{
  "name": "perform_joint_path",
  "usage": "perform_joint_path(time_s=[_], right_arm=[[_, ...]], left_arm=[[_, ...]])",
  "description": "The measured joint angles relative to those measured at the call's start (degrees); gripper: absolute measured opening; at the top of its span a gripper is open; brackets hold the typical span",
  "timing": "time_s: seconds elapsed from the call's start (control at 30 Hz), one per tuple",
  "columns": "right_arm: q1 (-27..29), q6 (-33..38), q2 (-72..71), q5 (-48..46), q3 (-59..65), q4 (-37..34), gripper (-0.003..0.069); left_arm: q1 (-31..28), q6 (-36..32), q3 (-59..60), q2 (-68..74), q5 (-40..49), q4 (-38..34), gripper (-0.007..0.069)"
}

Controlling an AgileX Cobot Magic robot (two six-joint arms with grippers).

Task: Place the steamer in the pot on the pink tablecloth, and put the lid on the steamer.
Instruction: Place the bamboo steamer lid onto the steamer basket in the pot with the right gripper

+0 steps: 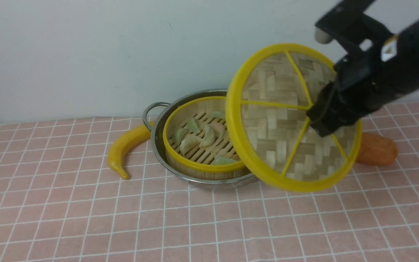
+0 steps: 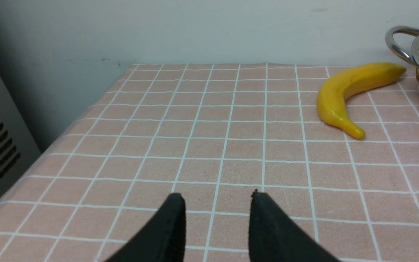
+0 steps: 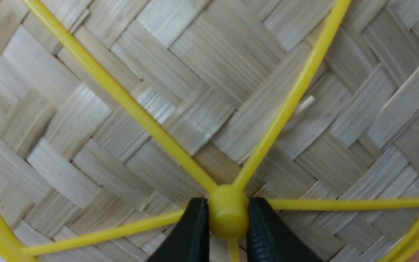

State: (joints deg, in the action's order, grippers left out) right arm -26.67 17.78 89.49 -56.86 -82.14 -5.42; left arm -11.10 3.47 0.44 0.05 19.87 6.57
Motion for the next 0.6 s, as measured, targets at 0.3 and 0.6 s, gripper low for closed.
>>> perform_joint_path(time_s=[0.3, 0.6], right_arm=[[-4.6, 10.2, 21.3, -2.8, -21.8, -0.9, 0.0146], [-6.5, 11.0, 32.5, -3.5, -32.5, 4.3, 0.0146]], left_arm=[[0.0, 0.0, 0.0, 0.0, 0.0, 0.0, 0.0243], [0.0, 0.0, 0.0, -0.1, 0.0, 0.0, 0.0243]])
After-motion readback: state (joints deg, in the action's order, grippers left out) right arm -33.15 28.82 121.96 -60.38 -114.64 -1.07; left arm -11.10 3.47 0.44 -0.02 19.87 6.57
